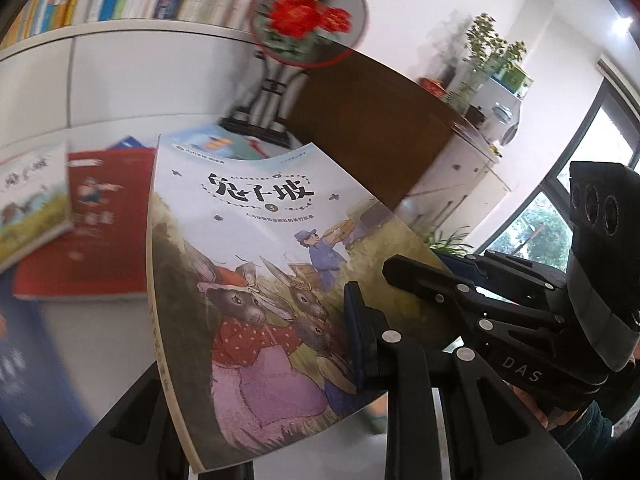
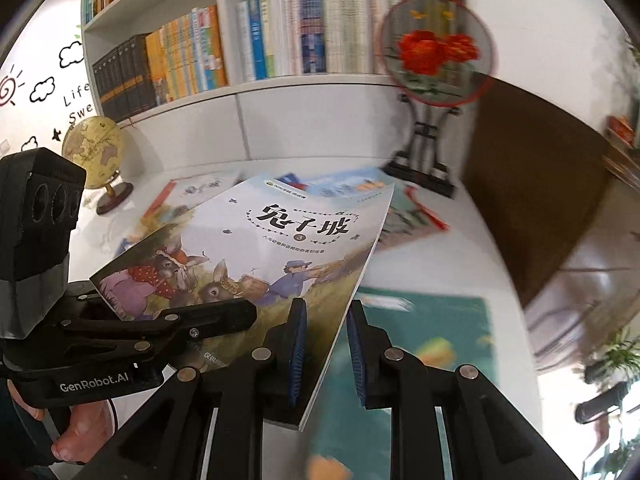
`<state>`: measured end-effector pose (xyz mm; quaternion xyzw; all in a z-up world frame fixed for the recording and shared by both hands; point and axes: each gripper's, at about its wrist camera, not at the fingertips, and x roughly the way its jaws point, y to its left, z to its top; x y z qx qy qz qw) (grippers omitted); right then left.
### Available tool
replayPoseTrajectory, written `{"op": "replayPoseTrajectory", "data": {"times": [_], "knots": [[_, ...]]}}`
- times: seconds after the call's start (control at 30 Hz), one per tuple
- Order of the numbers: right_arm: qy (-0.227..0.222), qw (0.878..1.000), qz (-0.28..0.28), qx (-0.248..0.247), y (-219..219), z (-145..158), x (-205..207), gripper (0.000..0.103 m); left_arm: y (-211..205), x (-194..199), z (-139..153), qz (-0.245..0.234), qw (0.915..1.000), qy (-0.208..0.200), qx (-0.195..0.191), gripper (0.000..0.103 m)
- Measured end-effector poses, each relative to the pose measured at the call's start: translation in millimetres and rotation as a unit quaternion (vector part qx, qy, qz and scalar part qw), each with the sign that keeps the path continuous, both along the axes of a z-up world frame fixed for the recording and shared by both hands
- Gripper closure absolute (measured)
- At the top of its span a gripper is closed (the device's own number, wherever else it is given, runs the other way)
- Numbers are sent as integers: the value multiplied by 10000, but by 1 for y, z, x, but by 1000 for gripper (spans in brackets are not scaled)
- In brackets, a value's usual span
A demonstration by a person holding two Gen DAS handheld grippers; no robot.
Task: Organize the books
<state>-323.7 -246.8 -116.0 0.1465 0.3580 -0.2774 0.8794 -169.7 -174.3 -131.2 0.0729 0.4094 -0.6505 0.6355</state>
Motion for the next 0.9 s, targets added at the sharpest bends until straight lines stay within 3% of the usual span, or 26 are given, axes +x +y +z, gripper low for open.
{"op": "replayPoseTrajectory", "data": {"times": [0.2,0.4,0.9], "knots": [[321,9995,-64,26,-19,-8,-58,83,-23,-58,-11,-136,9998,133,94,81],[592,9979,-65,243,-40,-38,-96,83,-40,-96,-34,-197,9989,216,367,80],[874,9946,192,529,-60,-80,-91,82,-45,-118,-61,-135,9962,184,839,81]]}}
